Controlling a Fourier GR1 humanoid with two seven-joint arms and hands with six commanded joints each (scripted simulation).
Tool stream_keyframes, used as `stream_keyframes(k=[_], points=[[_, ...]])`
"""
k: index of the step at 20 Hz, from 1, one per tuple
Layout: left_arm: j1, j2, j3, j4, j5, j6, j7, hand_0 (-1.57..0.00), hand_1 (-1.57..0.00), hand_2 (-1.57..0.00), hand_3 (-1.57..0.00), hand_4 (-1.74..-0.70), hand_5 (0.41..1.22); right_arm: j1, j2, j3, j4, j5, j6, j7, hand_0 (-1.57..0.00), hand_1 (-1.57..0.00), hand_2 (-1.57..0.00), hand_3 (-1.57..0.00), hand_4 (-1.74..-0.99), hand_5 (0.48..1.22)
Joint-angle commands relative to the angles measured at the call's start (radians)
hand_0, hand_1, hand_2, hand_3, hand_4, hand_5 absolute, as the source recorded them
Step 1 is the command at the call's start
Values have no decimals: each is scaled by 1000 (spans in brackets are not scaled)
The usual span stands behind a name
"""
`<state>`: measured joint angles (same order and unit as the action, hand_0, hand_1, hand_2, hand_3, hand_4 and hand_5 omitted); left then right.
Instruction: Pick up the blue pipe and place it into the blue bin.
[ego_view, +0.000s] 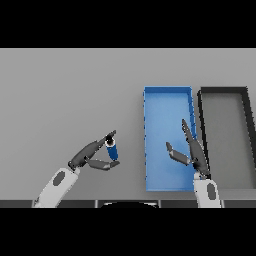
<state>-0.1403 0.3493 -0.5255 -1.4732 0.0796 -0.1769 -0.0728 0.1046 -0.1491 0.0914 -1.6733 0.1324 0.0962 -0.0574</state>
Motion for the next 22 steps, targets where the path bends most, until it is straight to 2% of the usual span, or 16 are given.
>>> stream_keyframes(k=[1,4,7,9,10,11,12,13,15,18,20,22], points=[[-3,-12,-4,20,-10,4,-13,1,1,1,1,-1212,499,2,-8,-4,0,7,-5,-8,1,1,1,1,-1318,657],[-35,-44,-22,78,-71,36,-32,1,1,1,1,-1162,490,21,-2,1,-20,2,-3,0,1,1,1,1,-1326,665],[-68,-100,-21,116,-40,19,-19,1,1,1,1,-1190,512,4,-6,-5,-10,0,-3,18,1,1,1,1,-1319,664],[-57,-124,-17,122,-9,6,-39,1,1,-79,-69,-1240,566,16,2,4,-22,3,-3,11,1,1,1,1,-1322,664],[-69,-127,-5,130,2,3,-40,-3,-89,-208,-197,-1275,607,9,-7,-6,-24,-3,-3,24,1,1,1,1,-1320,664],[-70,-145,-4,143,16,0,-32,-93,-246,-390,-472,-1306,730,17,-11,-9,-28,-6,-1,5,1,1,1,1,-1319,663],[-61,-166,-6,142,25,5,-30,-340,-501,-626,-692,-1389,828,10,-9,-9,-25,-10,1,9,1,1,1,1,-1322,666],[-48,-167,-2,138,30,0,-56,-586,-715,-815,-840,-1455,906,14,-7,-5,-29,-3,-3,9,1,1,1,1,-1319,666],[-54,-175,4,151,36,-15,-64,-941,-1023,-1087,-1098,-1553,1020,15,-7,-1,-30,7,-7,13,1,1,1,1,-1309,664],[-42,-171,-23,131,9,7,-87,-1248,-1290,-1323,-1306,-1639,1118,15,-12,-5,-22,6,-5,17,1,1,1,1,-1302,666],[-42,-179,-25,117,12,17,-83,-1364,-1391,-1412,-1381,-1670,1155,-6,-14,-7,-6,12,-7,22,1,1,1,1,-1288,664],[-38,-178,-30,88,10,26,-87,-1439,-1456,-1470,-1419,-1690,1179,7,-12,1,-15,17,-6,-3,1,1,1,1,-1281,662]])
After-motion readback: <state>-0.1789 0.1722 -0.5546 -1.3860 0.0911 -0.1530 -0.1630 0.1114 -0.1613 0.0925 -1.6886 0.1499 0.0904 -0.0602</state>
